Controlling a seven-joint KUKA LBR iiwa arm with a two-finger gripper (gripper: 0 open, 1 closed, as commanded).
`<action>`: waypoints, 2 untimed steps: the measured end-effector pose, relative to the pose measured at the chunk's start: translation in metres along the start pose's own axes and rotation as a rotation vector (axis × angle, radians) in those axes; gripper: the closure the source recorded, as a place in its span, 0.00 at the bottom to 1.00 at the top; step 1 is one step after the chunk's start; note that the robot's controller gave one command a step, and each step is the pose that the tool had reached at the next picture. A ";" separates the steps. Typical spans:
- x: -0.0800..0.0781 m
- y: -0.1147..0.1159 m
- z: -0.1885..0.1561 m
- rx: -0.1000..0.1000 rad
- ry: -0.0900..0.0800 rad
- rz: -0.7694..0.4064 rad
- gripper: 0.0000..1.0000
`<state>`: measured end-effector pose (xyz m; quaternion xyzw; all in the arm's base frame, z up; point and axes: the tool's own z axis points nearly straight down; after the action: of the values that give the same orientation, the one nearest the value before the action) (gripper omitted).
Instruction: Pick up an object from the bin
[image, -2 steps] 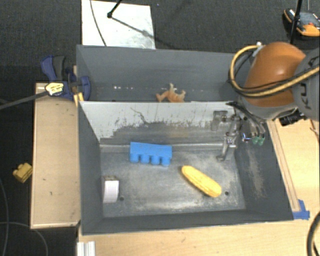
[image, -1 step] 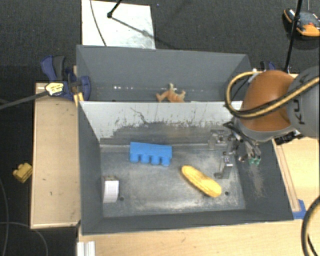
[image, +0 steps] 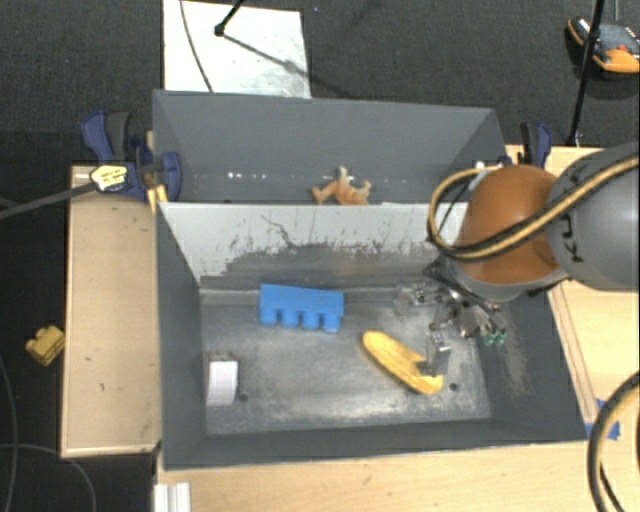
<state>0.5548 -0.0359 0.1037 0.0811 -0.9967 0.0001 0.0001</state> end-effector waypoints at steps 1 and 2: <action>0.000 0.009 0.028 0.001 -0.016 0.179 1.00; 0.002 0.011 0.030 -0.002 -0.010 0.176 0.00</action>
Offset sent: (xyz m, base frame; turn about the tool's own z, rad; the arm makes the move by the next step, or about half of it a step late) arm 0.0000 0.0000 0.0000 0.0000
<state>0.5511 -0.0250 0.0737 -0.0069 -1.0000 -0.0015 -0.0050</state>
